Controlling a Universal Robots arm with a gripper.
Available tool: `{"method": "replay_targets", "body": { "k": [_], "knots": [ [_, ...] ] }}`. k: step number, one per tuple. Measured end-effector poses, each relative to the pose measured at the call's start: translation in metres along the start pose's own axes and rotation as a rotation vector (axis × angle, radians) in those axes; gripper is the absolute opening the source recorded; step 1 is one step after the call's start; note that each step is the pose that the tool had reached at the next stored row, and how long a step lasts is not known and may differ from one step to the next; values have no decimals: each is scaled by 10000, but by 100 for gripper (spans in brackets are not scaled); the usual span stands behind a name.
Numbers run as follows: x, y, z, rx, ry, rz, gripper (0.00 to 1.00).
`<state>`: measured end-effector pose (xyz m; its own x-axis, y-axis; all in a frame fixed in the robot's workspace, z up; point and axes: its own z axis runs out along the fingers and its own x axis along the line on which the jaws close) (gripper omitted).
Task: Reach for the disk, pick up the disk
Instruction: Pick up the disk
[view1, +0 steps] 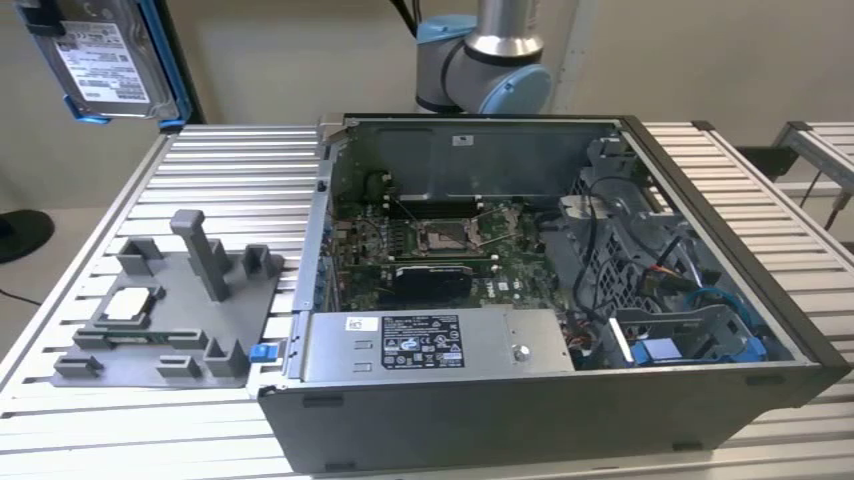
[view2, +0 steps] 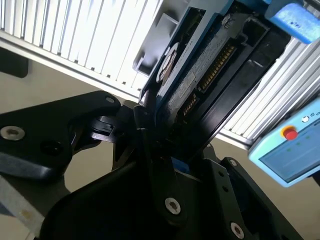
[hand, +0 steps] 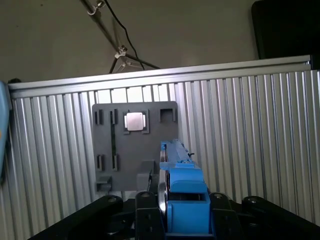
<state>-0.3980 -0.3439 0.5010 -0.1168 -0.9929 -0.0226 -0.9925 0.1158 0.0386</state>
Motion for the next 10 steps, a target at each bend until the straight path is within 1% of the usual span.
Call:
{"method": "replay_targets", "body": {
  "k": [5, 10],
  "knots": [
    [-9, -77, -3, -1, 0, 0, 0],
    [-22, -186, -7, -6, 1, 0, 0]
  ]
}}
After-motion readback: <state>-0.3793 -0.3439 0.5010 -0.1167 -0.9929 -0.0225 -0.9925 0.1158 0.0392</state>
